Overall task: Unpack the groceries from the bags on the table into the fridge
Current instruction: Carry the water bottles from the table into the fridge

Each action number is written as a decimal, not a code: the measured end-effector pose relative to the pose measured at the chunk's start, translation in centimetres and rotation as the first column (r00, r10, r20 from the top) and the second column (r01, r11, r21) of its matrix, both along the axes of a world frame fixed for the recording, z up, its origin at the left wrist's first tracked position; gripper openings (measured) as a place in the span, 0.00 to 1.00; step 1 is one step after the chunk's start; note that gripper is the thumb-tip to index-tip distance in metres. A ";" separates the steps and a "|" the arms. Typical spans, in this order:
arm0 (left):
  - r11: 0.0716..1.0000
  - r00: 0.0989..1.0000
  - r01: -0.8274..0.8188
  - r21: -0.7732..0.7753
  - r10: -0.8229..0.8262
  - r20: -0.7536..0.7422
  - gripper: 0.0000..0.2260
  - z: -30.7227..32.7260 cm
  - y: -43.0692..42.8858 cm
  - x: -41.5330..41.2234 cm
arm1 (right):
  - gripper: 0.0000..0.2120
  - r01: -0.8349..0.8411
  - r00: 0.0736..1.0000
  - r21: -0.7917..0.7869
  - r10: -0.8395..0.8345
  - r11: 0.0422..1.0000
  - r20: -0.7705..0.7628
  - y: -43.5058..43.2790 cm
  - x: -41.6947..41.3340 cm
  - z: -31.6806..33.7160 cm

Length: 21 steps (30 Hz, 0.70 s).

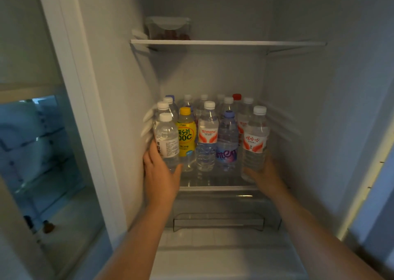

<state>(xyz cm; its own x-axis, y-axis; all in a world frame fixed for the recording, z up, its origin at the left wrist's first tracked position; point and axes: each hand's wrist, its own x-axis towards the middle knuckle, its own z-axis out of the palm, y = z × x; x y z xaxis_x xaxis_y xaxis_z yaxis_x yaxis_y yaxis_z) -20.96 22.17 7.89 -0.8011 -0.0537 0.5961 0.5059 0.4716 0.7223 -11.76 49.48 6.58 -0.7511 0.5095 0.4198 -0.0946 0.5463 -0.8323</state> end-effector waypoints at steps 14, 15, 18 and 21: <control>0.991 0.988 -0.134 -0.003 0.134 -0.074 0.12 -3.5 0.0 -0.2 | 0.27 0.253 0.955 -0.007 -0.249 0.967 0.159 3.0 -3.3 -1.3; 0.991 0.989 -0.132 0.004 0.132 -0.061 0.11 -3.5 -0.1 -0.3 | 0.22 0.259 0.954 0.000 -0.256 0.966 0.157 2.6 -3.5 -0.8; 0.993 0.992 -0.114 0.017 0.114 -0.050 0.09 -3.8 -0.4 -0.5 | 0.13 0.226 0.966 0.033 -0.228 0.974 0.120 1.4 -4.3 0.0; 0.995 0.995 -0.097 0.014 0.097 -0.032 0.09 -3.9 -0.6 -0.7 | 0.14 0.185 0.977 0.063 -0.190 0.981 0.096 0.8 -4.8 -0.3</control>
<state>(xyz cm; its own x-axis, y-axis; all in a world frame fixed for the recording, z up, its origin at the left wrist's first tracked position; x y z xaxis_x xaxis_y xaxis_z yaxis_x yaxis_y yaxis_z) -21.65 21.59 4.02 -0.7719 -0.1381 0.6206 0.4814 0.5107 0.7124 -16.57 50.23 6.29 -0.6842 0.6245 0.3766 0.0972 0.5899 -0.8016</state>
